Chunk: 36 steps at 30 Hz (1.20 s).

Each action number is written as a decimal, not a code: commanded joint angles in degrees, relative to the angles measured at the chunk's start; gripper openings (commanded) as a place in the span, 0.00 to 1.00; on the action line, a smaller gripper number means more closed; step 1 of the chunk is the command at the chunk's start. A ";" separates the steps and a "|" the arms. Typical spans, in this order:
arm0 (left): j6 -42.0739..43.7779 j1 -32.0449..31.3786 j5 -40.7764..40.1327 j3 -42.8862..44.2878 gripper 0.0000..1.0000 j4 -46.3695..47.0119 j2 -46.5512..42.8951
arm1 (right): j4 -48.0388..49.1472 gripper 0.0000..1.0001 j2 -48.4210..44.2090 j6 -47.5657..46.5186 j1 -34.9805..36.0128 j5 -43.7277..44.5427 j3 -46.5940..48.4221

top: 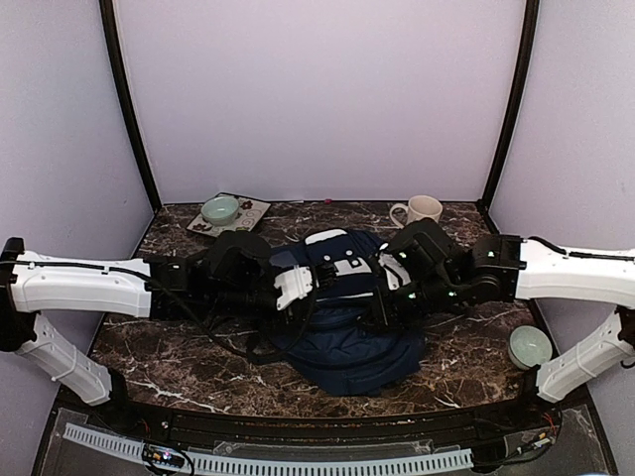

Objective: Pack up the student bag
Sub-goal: Zip the upper front pocket of the student bag.

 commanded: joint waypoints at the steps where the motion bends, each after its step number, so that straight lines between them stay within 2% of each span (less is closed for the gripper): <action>1: 0.94 -0.14 -6.06 -4.86 0.00 0.48 -7.13 | 9.83 0.00 4.16 -6.18 -0.18 -6.05 4.43; 8: -0.13 0.05 -9.65 -9.70 0.00 -1.34 -12.42 | 7.53 0.00 7.80 -8.04 -0.35 -7.12 5.40; 15: 0.52 0.05 -11.17 -15.22 0.00 1.12 -18.84 | 1.95 0.00 5.33 -9.89 -2.60 -5.36 4.27; 20: 1.88 0.05 -12.38 -16.11 0.00 1.01 -19.88 | 2.09 0.00 2.25 -10.06 -5.02 -5.87 -0.16; 25: 2.02 0.05 -12.12 -14.19 0.00 0.63 -20.02 | 4.38 0.00 3.83 -12.50 -5.33 -10.35 3.17; 26: 1.85 0.05 -12.32 -13.30 0.09 -0.16 -19.95 | 4.42 0.00 4.76 -13.70 -5.36 -11.50 4.38; 27: 1.34 0.05 -12.60 -12.16 0.32 -1.24 -19.95 | 3.89 0.00 6.19 -14.77 -5.33 -12.48 5.62; 28: 0.35 0.05 -12.87 -10.83 0.51 -2.60 -19.95 | 3.31 0.00 7.13 -16.06 -5.36 -13.57 7.49; 29: -1.05 0.05 -12.88 -9.14 0.63 -4.63 -19.92 | 3.01 0.00 8.08 -17.23 -5.37 -14.71 9.26; 30: -2.14 0.05 -12.10 -7.33 0.69 -6.79 -19.94 | 2.95 0.00 8.82 -18.32 -5.37 -15.67 10.80; 32: -3.19 0.05 -7.68 -3.86 0.73 -11.45 -20.26 | 3.05 0.00 9.95 -20.28 -5.28 -16.86 14.01; 36: -6.05 0.05 2.04 2.00 0.74 -18.75 -20.41 | 3.39 0.00 12.03 -23.36 -5.28 -18.80 20.41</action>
